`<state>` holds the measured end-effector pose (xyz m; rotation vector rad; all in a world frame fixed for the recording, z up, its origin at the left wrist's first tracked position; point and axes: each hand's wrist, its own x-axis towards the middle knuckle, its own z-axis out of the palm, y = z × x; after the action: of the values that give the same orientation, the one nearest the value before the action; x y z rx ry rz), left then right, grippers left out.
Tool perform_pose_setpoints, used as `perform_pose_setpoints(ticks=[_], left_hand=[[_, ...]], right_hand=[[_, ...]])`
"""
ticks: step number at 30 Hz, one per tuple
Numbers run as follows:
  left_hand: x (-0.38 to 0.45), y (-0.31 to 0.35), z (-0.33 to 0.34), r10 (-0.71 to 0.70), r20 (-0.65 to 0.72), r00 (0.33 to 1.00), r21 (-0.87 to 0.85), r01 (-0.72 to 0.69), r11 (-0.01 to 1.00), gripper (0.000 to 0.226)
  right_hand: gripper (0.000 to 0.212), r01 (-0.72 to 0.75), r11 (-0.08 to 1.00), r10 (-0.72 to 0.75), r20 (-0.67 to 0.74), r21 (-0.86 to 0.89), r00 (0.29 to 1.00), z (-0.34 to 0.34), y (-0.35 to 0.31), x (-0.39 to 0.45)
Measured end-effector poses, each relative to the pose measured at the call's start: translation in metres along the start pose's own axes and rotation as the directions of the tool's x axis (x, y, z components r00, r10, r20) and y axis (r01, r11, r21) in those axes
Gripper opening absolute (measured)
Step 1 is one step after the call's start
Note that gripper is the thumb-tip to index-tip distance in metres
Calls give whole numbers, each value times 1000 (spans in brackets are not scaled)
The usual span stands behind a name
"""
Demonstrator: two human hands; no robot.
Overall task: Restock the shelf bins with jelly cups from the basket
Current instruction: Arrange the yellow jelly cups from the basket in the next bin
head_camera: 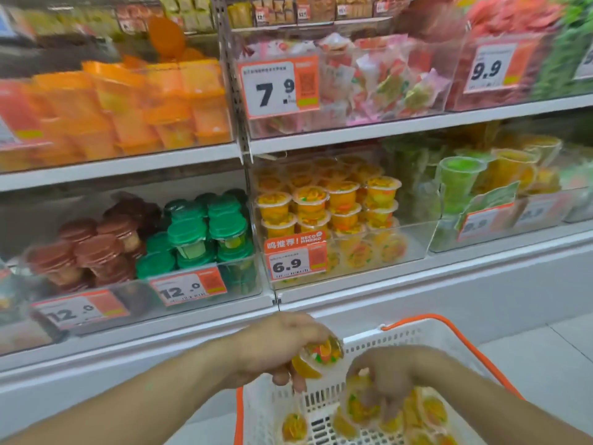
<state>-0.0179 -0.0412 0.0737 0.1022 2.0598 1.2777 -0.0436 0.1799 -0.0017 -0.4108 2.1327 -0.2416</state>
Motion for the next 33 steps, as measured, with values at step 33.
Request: perform_pose_setpoints(ticks=[33], left_hand=[[20,27,-6,121,-251,961,-2,-125,992,24]], right_hand=[[44,355,934,-215,-711,51,670,-162,-107,-15]])
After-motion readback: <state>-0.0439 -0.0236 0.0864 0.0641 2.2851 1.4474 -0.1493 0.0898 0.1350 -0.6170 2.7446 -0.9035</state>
